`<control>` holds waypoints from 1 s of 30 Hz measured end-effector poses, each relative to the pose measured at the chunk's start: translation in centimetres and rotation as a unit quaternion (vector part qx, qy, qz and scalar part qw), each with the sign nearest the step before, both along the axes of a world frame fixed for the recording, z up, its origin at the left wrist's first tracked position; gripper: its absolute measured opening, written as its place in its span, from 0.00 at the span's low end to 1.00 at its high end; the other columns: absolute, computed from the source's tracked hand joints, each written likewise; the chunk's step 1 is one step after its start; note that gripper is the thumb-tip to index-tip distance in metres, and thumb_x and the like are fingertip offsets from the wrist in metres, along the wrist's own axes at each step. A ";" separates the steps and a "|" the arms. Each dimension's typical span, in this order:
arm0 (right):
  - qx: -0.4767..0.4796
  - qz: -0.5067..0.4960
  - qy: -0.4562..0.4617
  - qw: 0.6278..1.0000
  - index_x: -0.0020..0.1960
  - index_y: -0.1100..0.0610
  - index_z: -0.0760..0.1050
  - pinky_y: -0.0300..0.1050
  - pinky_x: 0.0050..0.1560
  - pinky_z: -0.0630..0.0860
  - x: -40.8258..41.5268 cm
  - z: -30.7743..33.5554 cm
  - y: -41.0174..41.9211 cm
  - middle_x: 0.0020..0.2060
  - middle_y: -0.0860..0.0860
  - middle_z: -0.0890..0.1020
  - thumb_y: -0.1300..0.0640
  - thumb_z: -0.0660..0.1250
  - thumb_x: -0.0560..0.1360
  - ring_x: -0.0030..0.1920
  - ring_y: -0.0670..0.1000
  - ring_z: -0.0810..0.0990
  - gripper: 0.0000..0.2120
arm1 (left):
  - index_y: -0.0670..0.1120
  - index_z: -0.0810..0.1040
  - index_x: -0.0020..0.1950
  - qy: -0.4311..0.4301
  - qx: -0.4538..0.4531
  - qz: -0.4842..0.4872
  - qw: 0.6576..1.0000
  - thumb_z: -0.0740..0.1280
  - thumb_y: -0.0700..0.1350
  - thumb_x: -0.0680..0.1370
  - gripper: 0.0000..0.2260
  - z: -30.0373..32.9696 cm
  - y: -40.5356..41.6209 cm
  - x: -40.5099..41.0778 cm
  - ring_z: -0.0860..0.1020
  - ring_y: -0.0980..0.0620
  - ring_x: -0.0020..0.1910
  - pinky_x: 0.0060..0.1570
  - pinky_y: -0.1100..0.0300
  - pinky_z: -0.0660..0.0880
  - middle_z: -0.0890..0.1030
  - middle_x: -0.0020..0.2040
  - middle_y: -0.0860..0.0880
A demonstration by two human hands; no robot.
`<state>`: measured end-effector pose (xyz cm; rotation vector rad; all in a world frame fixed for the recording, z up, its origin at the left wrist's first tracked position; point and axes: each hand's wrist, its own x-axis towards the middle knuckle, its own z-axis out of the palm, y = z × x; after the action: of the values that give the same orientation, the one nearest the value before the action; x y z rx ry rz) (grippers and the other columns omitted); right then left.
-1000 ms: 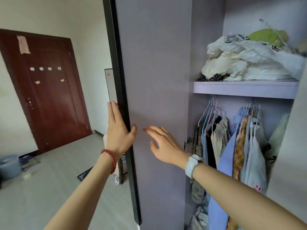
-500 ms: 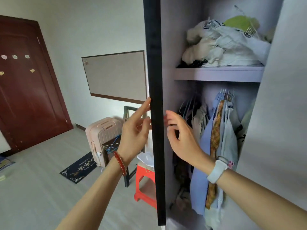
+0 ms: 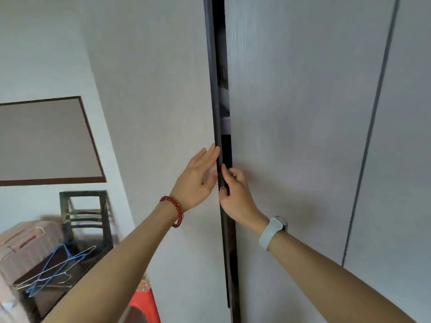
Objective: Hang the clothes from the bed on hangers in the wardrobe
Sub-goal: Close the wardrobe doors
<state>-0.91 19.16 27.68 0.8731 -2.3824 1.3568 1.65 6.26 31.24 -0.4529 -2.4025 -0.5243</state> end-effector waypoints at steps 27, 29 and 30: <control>-0.001 -0.024 -0.134 0.991 0.75 0.54 0.47 0.52 0.67 0.67 -11.7 1.2 -1.6 0.69 0.55 0.59 0.60 0.58 0.72 0.67 0.57 0.64 0.35 | 0.54 0.41 0.75 0.014 -0.201 0.264 0.943 0.56 0.57 0.78 0.32 0.3 -2.7 -13.8 0.41 0.38 0.74 0.63 0.31 0.51 0.40 0.76 0.48; 0.074 -0.072 -0.088 0.991 0.75 0.55 0.43 0.49 0.66 0.66 -11.8 1.0 -1.9 0.66 0.55 0.58 0.60 0.58 0.75 0.66 0.55 0.62 0.34 | 0.56 0.32 0.71 -0.001 -0.210 0.283 0.936 0.53 0.61 0.78 0.33 0.2 -2.9 -14.4 0.37 0.40 0.73 0.63 0.30 0.50 0.32 0.74 0.51; 0.129 -0.107 -0.043 0.985 0.75 0.56 0.42 0.49 0.64 0.66 -11.7 1.1 -1.9 0.65 0.55 0.58 0.58 0.57 0.76 0.65 0.55 0.62 0.34 | 0.56 0.28 0.69 -0.014 -0.224 0.296 0.929 0.52 0.63 0.77 0.34 0.3 -2.8 -14.5 0.35 0.40 0.73 0.63 0.30 0.50 0.28 0.71 0.51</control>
<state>-12.59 17.22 28.83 0.6041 -2.6703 1.0416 -12.90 3.46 31.54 0.1118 -2.5131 0.2927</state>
